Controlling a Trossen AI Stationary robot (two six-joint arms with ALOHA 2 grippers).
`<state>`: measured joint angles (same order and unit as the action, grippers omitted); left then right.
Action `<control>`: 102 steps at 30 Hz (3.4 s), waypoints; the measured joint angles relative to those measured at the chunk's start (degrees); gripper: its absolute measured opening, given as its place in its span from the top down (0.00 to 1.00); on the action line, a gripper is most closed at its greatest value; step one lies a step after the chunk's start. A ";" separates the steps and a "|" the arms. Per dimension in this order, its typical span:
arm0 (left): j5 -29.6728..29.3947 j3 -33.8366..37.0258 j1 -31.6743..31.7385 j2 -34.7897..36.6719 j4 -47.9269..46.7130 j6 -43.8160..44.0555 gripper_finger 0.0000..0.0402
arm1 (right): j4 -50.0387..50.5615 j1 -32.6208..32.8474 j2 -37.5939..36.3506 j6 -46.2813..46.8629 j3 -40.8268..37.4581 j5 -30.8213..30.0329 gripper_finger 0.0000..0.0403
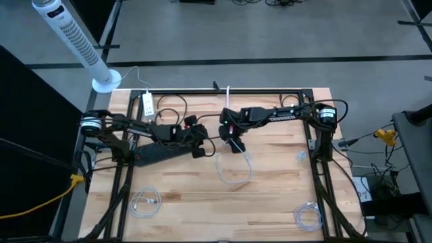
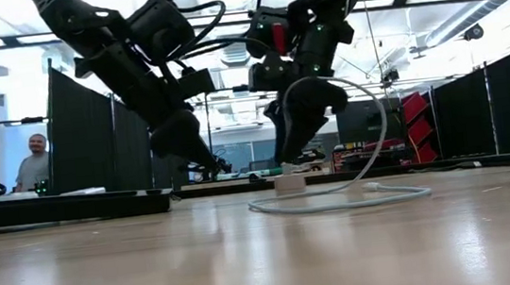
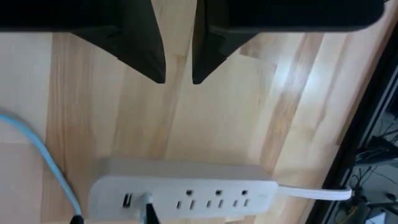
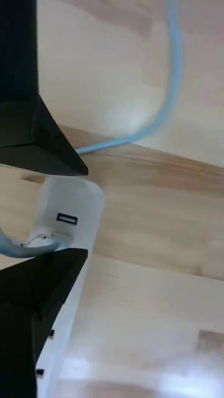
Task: Insert USB
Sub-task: Insert the light blue USB cable into the right white outlet
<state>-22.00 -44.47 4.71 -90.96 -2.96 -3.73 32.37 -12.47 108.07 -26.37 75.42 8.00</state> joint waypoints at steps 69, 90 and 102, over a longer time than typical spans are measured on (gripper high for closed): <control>18.53 -5.78 2.07 -30.79 65.30 -7.67 0.84 | 16.28 2.71 -1.44 0.01 2.01 -9.08 0.54; 18.90 -11.73 4.41 -38.87 71.91 -11.05 0.84 | 19.13 2.43 -1.68 1.27 1.84 -14.67 0.54; 17.42 -13.35 5.41 -41.46 69.27 -10.27 0.84 | 18.07 2.71 -2.45 2.89 2.21 -16.08 0.54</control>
<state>-4.58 -57.83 10.12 -132.42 66.31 -13.99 50.44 -9.76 105.62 -23.48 77.62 -8.08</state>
